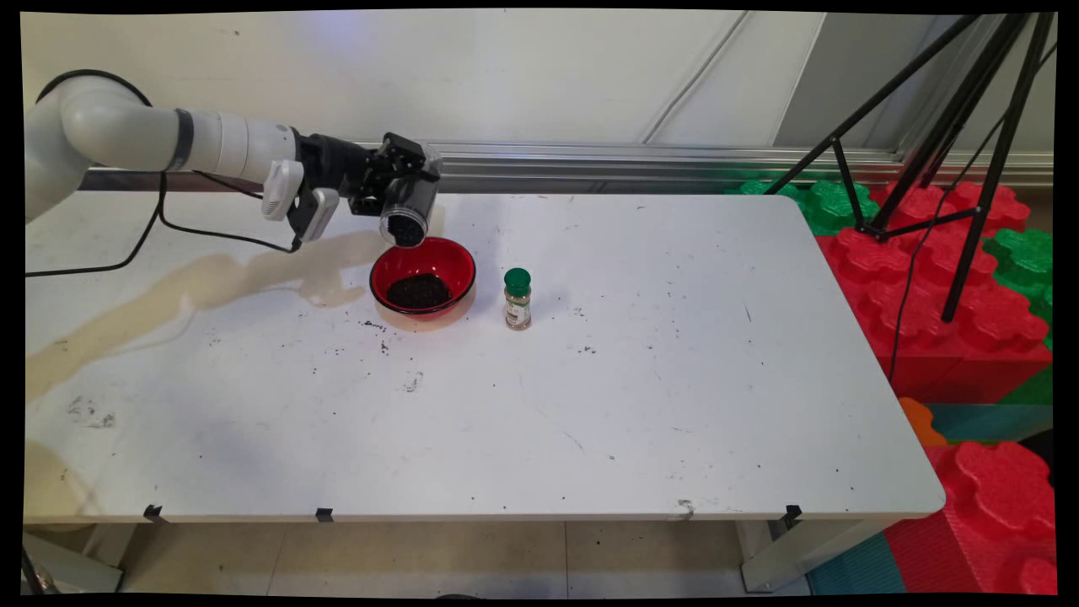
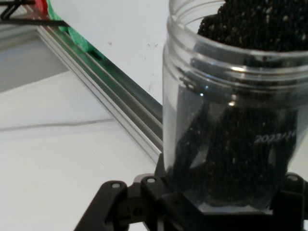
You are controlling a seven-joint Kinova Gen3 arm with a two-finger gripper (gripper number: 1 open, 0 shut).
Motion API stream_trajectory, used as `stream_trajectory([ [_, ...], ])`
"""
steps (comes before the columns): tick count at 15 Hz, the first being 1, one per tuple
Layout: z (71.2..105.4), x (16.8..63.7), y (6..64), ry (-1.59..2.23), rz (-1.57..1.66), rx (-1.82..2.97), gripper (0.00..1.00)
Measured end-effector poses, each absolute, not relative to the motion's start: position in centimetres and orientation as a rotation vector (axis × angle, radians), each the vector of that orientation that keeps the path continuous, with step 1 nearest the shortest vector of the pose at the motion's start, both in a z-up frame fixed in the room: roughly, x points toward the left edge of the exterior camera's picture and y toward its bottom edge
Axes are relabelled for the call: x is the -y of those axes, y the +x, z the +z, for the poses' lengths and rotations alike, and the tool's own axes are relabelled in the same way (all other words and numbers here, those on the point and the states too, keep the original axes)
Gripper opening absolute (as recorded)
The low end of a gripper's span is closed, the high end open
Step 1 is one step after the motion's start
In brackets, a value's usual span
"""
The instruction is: Pour the black seasoning powder in the red bowl
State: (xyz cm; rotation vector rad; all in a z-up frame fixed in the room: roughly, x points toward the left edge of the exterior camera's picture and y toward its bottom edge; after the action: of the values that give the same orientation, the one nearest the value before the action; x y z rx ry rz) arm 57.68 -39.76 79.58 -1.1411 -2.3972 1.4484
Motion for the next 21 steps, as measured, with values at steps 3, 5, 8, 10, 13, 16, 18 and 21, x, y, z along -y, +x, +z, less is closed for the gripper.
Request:
stream_trajectory([
  [3,79.8,39.8,57.8,-1.020,1.407,2.426,0.00],
  [5,80.1,39.7,57.9,-0.934,1.380,2.442,0.00],
  [8,80.4,39.6,58.0,-0.828,1.347,2.458,0.00],
  [10,80.7,39.4,58.2,-0.730,1.312,2.471,0.00],
  [13,81.1,39.2,58.3,-0.593,1.262,2.479,0.00],
  [16,81.7,39.0,58.2,-0.466,1.212,2.473,0.00],
  [18,82.2,38.9,58.1,-0.386,1.177,2.463,0.00],
  [21,82.9,38.4,57.8,-0.269,1.115,2.443,0.00],
])
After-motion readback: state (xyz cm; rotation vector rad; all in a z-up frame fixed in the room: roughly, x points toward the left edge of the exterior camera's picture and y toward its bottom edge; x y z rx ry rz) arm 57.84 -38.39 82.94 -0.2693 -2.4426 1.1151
